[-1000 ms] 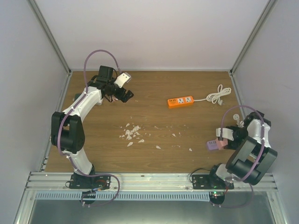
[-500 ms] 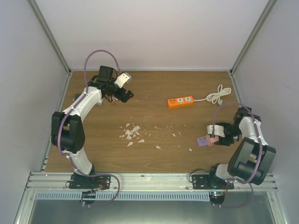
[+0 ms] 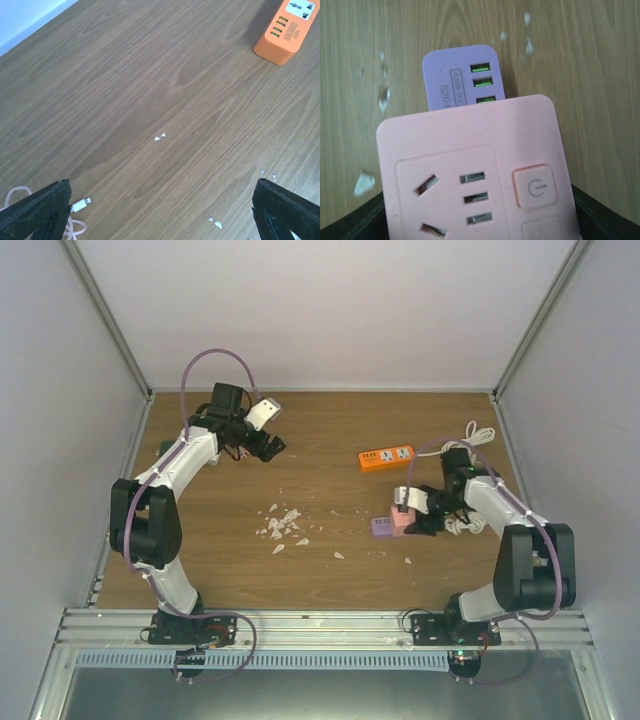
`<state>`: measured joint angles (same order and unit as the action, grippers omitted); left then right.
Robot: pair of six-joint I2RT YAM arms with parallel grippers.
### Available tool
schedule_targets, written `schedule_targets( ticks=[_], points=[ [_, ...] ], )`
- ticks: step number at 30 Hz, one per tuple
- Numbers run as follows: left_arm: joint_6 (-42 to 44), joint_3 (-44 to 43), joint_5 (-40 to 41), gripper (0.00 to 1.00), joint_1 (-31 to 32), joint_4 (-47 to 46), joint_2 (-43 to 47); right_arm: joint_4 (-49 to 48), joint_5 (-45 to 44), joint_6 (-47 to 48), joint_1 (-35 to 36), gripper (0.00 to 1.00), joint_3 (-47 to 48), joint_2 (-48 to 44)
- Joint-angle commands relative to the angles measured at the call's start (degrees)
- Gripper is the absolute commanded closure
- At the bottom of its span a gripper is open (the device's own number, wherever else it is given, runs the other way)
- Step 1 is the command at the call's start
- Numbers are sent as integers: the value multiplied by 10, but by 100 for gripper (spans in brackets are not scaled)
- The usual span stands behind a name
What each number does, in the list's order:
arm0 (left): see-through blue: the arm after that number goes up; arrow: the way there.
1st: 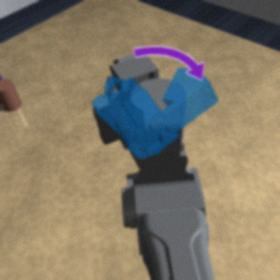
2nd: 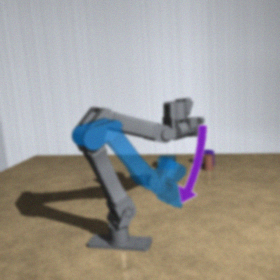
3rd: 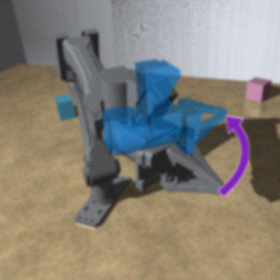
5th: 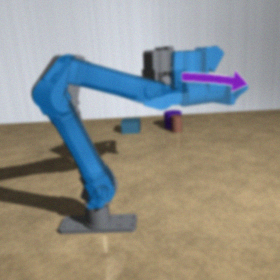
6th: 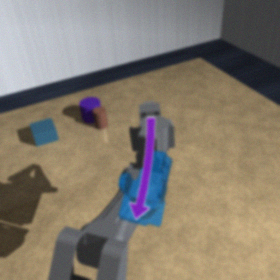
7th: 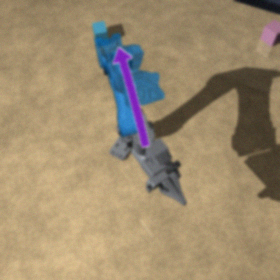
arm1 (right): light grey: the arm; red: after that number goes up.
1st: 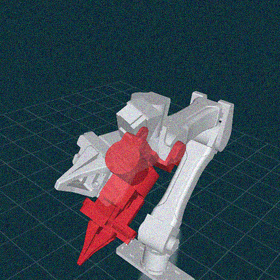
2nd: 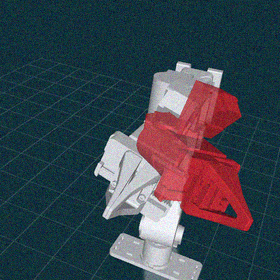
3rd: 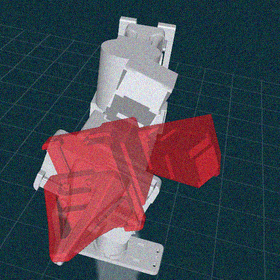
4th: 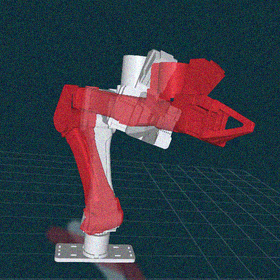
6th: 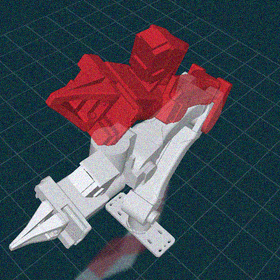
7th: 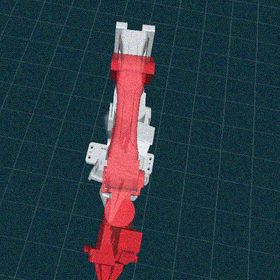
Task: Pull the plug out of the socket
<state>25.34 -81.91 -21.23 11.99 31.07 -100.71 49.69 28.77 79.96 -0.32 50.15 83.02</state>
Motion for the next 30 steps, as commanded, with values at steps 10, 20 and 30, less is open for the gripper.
schedule_targets(
  ticks=[10, 20, 30],
  points=[
    [-8, 39, -28, 1, -3, -55, 72, -173, 12, -310, 233, 49, 39, 78],
    [-69, 98, -85, 1, -34, -136, 143, -250, -36, -427, 344, 48, 68, 126],
    [1, 60, -180, 1, -54, -22, 140, -236, -17, -466, 380, 32, 119, 147]
  ],
)
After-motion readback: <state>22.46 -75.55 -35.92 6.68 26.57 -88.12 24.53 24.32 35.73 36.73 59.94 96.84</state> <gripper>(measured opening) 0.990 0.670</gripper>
